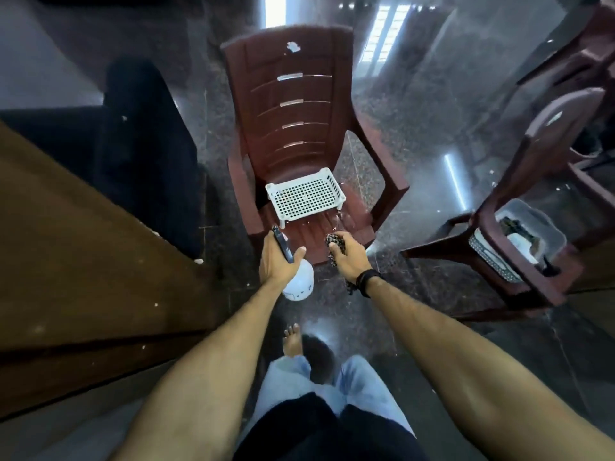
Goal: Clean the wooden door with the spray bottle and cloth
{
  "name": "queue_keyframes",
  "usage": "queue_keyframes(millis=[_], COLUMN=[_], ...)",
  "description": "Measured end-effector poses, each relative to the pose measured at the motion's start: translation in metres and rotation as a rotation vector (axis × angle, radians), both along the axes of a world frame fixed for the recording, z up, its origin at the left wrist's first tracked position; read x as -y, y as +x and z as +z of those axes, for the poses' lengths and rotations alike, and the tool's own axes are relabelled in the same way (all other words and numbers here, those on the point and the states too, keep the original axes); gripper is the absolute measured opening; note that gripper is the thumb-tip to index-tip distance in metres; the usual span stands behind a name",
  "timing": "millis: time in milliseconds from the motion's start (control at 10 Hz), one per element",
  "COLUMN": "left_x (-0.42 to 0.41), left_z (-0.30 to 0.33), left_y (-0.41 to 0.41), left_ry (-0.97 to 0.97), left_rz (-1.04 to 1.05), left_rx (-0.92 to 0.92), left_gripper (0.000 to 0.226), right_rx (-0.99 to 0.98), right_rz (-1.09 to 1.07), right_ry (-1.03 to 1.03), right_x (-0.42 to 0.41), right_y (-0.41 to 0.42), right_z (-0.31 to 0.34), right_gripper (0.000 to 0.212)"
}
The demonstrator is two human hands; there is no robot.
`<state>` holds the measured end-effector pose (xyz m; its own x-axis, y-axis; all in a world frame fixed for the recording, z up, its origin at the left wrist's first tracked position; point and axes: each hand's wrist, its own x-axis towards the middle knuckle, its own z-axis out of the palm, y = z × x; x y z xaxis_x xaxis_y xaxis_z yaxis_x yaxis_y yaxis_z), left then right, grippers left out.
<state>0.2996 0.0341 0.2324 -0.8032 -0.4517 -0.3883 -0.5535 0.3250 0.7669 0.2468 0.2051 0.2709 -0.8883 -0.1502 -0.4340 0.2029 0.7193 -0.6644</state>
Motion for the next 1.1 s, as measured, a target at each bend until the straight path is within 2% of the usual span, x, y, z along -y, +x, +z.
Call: queue_keyframes(millis=[200,300,400,600,700,800,900,1000,1100], left_x=[0.004,0.012,0.022,0.038,0.041,0.041,0.041,0.034,0.034], left_z=[-0.023,-0.059,-0.102,-0.175,-0.200,-0.223,-0.231,-0.215,-0.207], left_y=[-0.125,-0.188,-0.243,-0.313,-0.326,-0.325,-0.328,-0.328,-0.325], left_ry=[-0.056,-0.069,-0.069,-0.105,-0.089,-0.104,-0.097,-0.129,-0.137], left_rz=[0.021,0.045,0.098,0.136,0.147,0.148,0.136,0.088,0.065], left_rx=[-0.017,-0.033,-0.065,-0.182,-0.176,-0.109,-0.028,0.109,0.254], left_gripper=[0.079,0.078,0.068,0.062,0.071,0.080,0.075,0.080,0.102], right_rx=[-0.003,0.006,-0.025,-0.043,-0.059,0.044,0.122,0.094,0.044], right_rz=[0.112,0.178,0.265,0.405,0.476,0.653,0.710,0.751,0.792], right_ry=[0.025,0.043,0.088,0.133,0.191,0.305,0.380,0.373,0.381], right_x=[0.014,0.027,0.043,0.067,0.073,0.073,0.073,0.076,0.082], right_y=[-0.127,-0.197,-0.260,-0.342,-0.355,-0.355,-0.352,-0.346,-0.342], right_z=[-0.047,-0.091,-0.147,-0.239,-0.271,-0.296,-0.305,-0.292,-0.276], right_gripper=[0.034,0.033,0.034,0.038,0.039,0.058,0.072,0.075,0.072])
